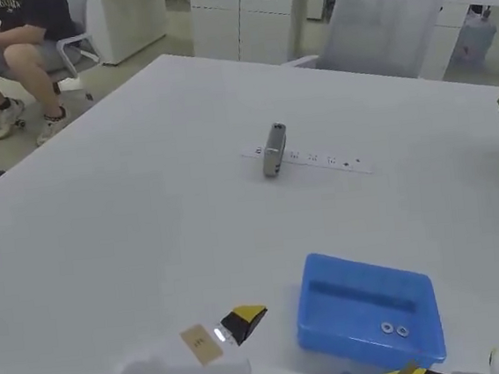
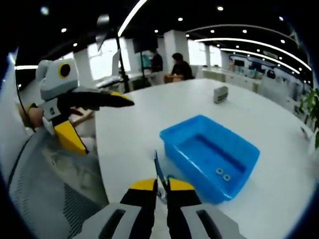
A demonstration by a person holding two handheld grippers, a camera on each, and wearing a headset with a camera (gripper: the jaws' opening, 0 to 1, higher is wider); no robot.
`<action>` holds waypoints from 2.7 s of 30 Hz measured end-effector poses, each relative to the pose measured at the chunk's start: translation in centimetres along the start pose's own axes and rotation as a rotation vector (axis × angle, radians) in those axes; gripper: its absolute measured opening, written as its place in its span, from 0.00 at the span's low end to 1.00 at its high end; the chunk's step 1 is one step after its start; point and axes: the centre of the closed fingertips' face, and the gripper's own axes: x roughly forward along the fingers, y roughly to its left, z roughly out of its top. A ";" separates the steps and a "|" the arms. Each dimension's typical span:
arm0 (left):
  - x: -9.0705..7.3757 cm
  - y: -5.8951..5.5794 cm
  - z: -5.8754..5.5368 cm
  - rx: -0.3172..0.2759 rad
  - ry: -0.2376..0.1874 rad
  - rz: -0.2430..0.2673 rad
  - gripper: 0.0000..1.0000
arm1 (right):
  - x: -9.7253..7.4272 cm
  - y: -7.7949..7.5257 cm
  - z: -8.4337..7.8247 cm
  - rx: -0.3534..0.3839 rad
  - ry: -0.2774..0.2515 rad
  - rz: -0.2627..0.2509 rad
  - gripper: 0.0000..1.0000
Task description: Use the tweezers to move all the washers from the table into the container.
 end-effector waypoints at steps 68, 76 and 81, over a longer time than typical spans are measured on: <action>-0.2 0.1 0.0 -0.006 -0.002 0.005 0.78 | 2.5 -8.6 5.6 0.192 -0.025 -0.118 0.03; -0.1 0.2 -0.1 -0.009 0.006 0.005 0.78 | 3.6 -9.2 4.3 0.169 0.035 -0.122 0.03; -0.1 0.2 -0.2 -0.010 0.009 0.005 0.78 | 3.5 -9.1 4.2 0.160 0.037 -0.127 0.03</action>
